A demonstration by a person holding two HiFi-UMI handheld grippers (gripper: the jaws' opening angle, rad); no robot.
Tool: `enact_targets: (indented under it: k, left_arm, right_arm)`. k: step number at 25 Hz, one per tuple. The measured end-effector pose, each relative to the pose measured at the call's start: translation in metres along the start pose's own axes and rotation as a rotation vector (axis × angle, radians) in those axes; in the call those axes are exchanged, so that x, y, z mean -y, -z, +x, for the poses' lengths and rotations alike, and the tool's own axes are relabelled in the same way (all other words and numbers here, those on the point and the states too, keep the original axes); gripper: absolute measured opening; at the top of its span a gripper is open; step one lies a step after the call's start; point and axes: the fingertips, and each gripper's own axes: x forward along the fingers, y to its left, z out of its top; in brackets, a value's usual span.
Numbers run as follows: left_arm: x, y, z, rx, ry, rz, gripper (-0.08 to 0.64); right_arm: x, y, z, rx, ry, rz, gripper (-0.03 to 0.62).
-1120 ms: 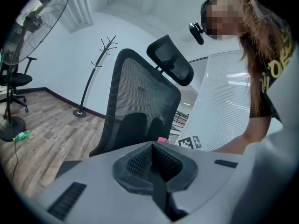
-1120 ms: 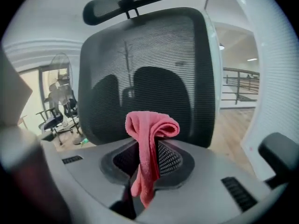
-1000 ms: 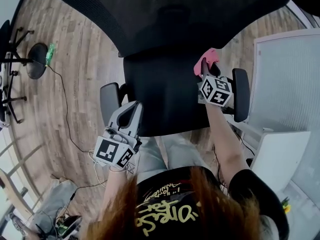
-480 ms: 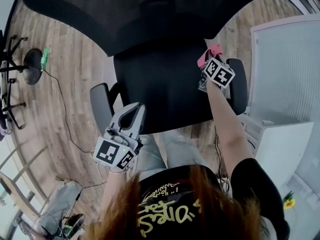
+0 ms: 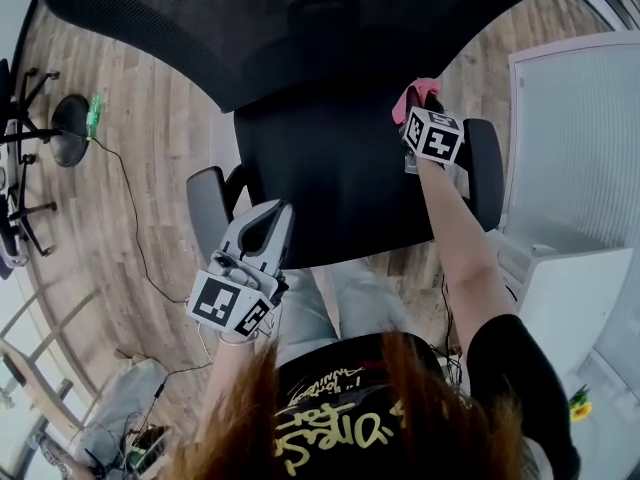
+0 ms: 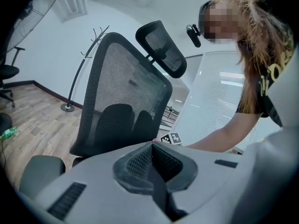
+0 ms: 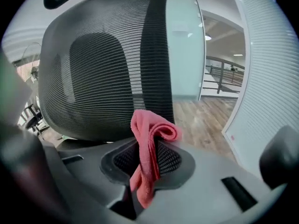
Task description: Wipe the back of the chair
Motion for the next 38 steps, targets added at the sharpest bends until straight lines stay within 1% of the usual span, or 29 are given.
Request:
enact_targets:
  k: [4,7,11,14,20,26,30,38]
  left_arm:
    - [-0.001,0.002,0.0,-0.006,0.002,-0.003,-0.005]
    - [0.001,0.001,-0.004,0.001,0.003,-0.014,-0.005]
    - [-0.002,0.0,-0.008,0.006,-0.002,-0.016,-0.005]
    - [-0.008,0.0,-0.008,0.012,-0.01,-0.015,-0.005]
    - [-0.015,-0.01,-0.013,0.044,-0.015,-0.028,-0.005]
    - [-0.027,-0.015,-0.02,0.062,-0.02,-0.045,-0.005]
    - [-0.032,-0.013,-0.022,0.059,-0.01,-0.044,-0.005]
    - [-0.046,-0.021,-0.039,0.076,-0.019,-0.053,-0.005]
  right_arm:
    - [-0.024,-0.009,-0.001,0.036,-0.052,-0.042,0.074]
    - [-0.037,-0.011,0.0,0.037,-0.069,-0.071,0.074]
    - [-0.048,-0.012,-0.001,0.04,-0.076,-0.033,0.074]
    - [-0.067,-0.012,0.001,0.05,-0.112,-0.031,0.074]
    - [-0.126,-0.012,0.007,0.047,-0.204,-0.09,0.074]
    - [-0.172,-0.004,0.014,0.023,-0.251,-0.102,0.074]
    - [-0.205,0.003,0.017,0.011,-0.295,-0.133,0.074]
    - [-0.276,0.013,0.014,-0.02,-0.372,-0.104,0.074]
